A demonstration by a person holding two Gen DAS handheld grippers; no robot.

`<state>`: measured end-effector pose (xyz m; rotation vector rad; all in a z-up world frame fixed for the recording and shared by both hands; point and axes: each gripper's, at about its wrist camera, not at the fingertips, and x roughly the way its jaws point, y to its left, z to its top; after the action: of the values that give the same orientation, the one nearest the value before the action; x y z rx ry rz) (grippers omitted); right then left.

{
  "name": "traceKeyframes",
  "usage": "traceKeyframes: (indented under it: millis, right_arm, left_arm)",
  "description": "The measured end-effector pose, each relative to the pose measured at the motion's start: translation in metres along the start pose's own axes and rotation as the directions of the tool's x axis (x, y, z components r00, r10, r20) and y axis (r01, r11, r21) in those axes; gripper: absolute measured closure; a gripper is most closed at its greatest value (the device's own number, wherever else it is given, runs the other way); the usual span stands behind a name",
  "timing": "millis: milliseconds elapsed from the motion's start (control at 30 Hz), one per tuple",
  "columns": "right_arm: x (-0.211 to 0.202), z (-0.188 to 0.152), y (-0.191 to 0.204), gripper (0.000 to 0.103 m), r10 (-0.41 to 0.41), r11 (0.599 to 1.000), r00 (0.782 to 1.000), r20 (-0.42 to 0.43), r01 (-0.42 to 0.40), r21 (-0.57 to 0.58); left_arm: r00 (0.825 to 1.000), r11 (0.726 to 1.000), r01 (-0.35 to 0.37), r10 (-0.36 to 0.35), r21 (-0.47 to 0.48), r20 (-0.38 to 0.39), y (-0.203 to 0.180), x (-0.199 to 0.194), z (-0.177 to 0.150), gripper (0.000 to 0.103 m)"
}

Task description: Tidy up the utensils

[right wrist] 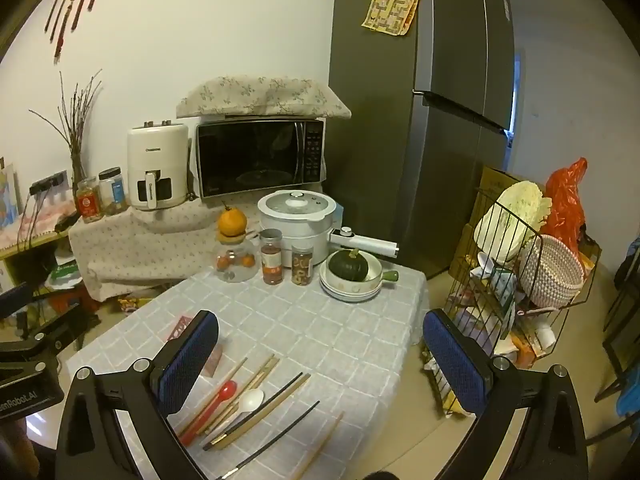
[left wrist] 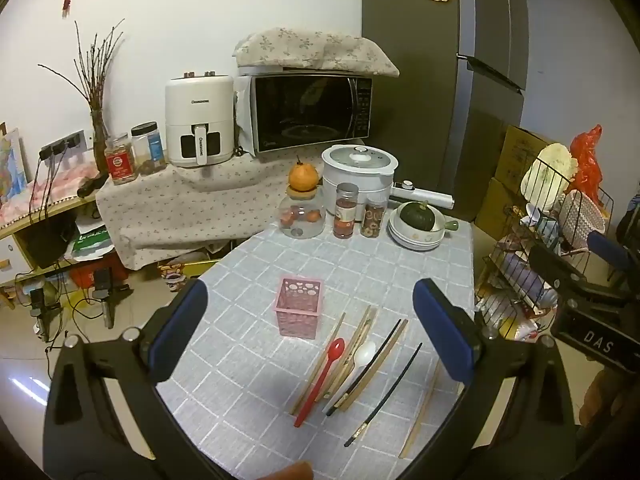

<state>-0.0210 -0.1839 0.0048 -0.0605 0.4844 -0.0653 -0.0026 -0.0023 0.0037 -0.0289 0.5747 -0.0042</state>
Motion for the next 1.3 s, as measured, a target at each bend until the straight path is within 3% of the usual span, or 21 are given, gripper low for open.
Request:
traceKeyframes:
  millis: [1300]
  right_arm:
    - [-0.0015, 0.0006, 0.0010, 0.000, 0.013, 1.000, 1.000, 0.007, -0.013, 0.017]
  left_arm:
    - [1.000, 1.000, 0.026, -0.026, 0.002, 0.005, -0.0031, -0.0016, -0.0028, 0.001]
